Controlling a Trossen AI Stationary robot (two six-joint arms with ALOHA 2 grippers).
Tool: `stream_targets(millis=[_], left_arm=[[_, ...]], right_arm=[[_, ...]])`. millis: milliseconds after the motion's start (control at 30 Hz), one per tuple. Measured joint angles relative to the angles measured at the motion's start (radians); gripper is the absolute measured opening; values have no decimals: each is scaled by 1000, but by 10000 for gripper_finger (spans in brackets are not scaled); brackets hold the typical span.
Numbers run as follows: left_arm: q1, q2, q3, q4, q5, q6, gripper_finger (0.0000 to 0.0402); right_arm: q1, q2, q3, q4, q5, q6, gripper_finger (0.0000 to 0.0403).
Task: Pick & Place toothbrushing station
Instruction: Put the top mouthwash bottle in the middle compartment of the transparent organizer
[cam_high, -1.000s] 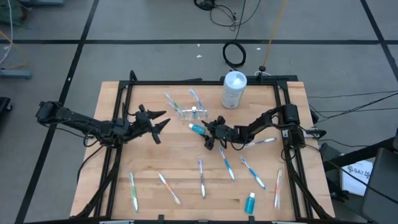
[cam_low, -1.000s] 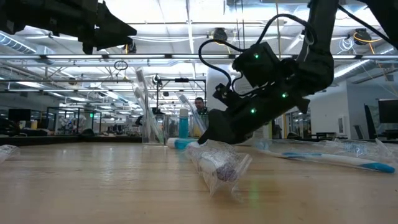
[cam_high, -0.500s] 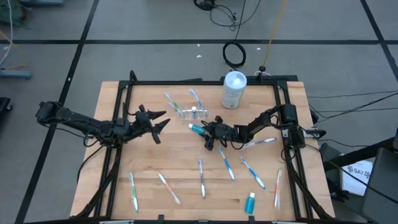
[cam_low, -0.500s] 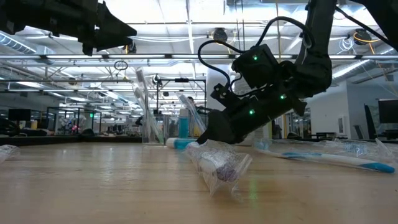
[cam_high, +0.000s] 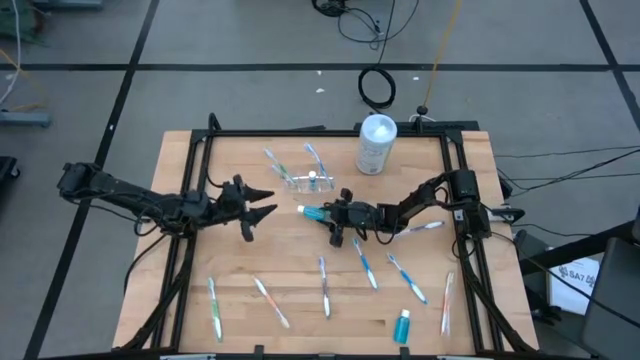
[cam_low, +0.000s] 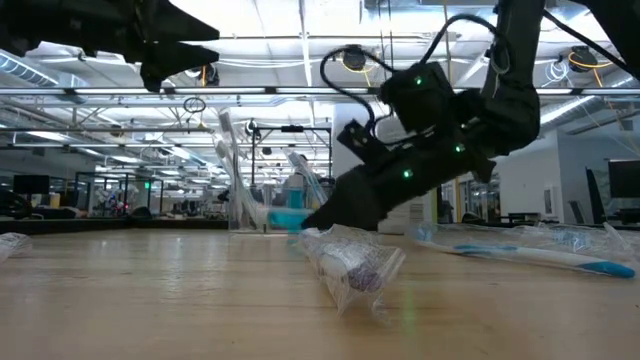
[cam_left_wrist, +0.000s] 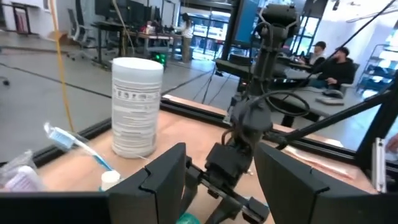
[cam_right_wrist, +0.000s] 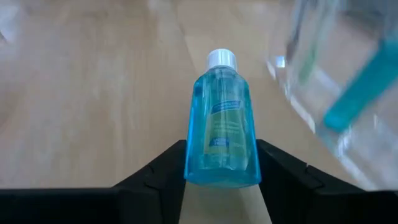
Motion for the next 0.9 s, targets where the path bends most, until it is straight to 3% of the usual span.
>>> stream_targets(millis=[267,500,633,900], left_arm=[[-2,0,0,-59,17,-216,198],[-2,0,0,-197,57,-451,198],[-2,0,0,-277,49,-529,198],[-2,96,0,-231,55,-559,198]], right_arm=[[61,-1,1,195,17,-340,164],[154,-39,18,232,157,-768,164],[174,-54,54,236,226,-846,164],[165,-57,121,146,221,-821,164]])
